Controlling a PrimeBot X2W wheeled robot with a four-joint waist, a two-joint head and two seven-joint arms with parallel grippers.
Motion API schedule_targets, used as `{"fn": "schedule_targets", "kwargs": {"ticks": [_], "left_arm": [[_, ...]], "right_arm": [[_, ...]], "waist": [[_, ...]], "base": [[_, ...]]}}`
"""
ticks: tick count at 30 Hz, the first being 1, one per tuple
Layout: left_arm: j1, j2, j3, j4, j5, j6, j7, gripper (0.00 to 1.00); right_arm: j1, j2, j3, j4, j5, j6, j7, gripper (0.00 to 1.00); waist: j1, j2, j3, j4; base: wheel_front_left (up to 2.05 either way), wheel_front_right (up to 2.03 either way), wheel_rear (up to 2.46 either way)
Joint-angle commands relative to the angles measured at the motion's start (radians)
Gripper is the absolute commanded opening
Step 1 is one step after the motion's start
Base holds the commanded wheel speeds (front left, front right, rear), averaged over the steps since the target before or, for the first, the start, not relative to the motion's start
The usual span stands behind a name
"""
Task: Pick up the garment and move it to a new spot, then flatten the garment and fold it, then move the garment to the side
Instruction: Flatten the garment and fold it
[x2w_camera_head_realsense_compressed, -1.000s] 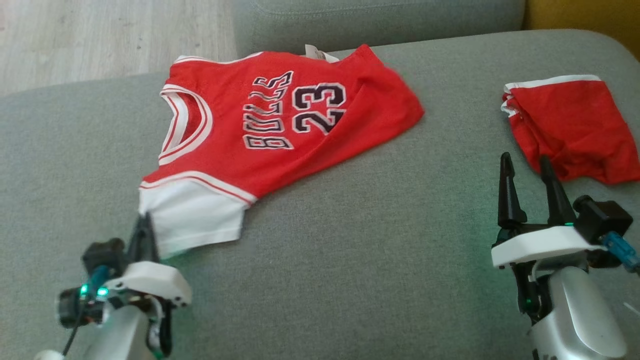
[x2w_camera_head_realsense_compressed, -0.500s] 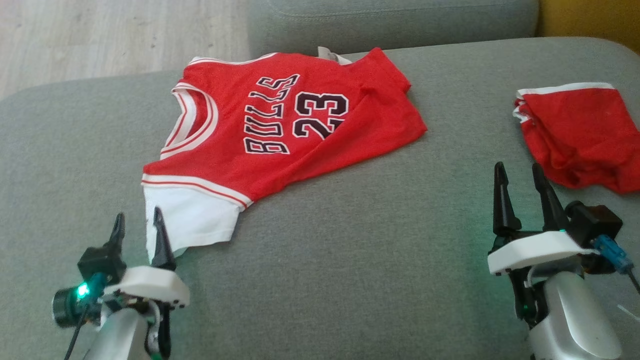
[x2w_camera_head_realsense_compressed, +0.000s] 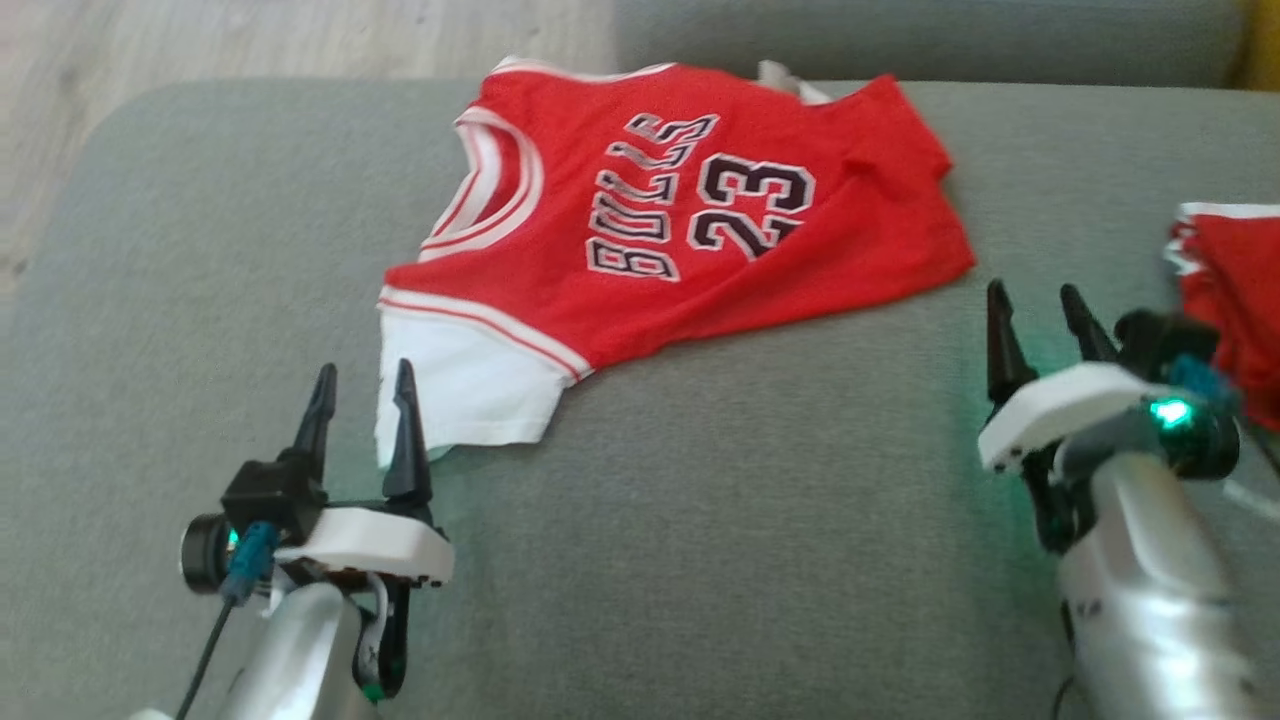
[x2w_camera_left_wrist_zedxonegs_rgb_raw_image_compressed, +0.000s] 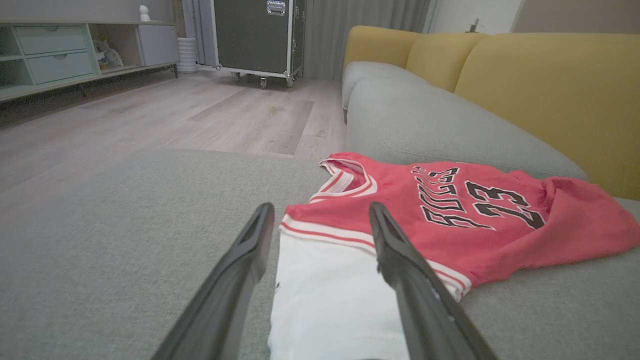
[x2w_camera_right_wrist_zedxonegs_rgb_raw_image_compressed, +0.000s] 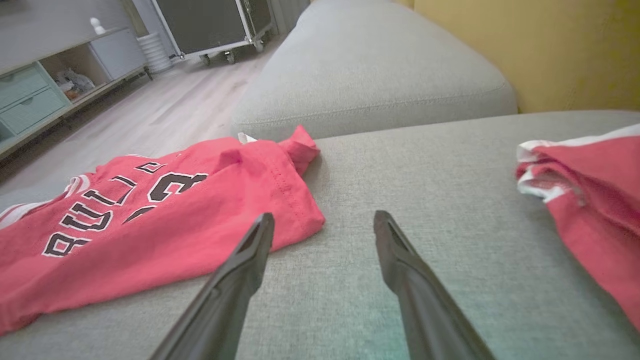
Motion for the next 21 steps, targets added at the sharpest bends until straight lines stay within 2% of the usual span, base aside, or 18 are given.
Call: {"fn": "schedule_targets", "kwargs": {"ticks": [1, 8, 21], "left_arm": [[-0.039, 0.006, 0.025, -0.032, 0.012, -0.004, -0.012, 1.00], [-0.063, -0.016, 0.018, -0.033, 0.025, -0.023, -0.012, 1.00], [-0.092, -0.034, 0.038, -0.025, 0.045, -0.044, -0.012, 1.00]], "right_arm": [[-0.053, 0.002, 0.002, 0.014, -0.005, 0.002, 0.013, 1.00], [-0.191, 0.001, -0.131, 0.198, -0.100, 0.002, 0.016, 1.00], [-0.312, -0.016, -0.268, 0.351, -0.279, 0.002, 0.004, 1.00]], "waist": [[-0.0001, 0.0000, 0.027, 0.031], [-0.0001, 0.0000, 0.072, 0.081], [-0.0001, 0.0000, 0.116, 0.113]], "base": [[0.00, 0.00, 0.00], [0.00, 0.00, 0.00], [0.00, 0.00, 0.00]]}}
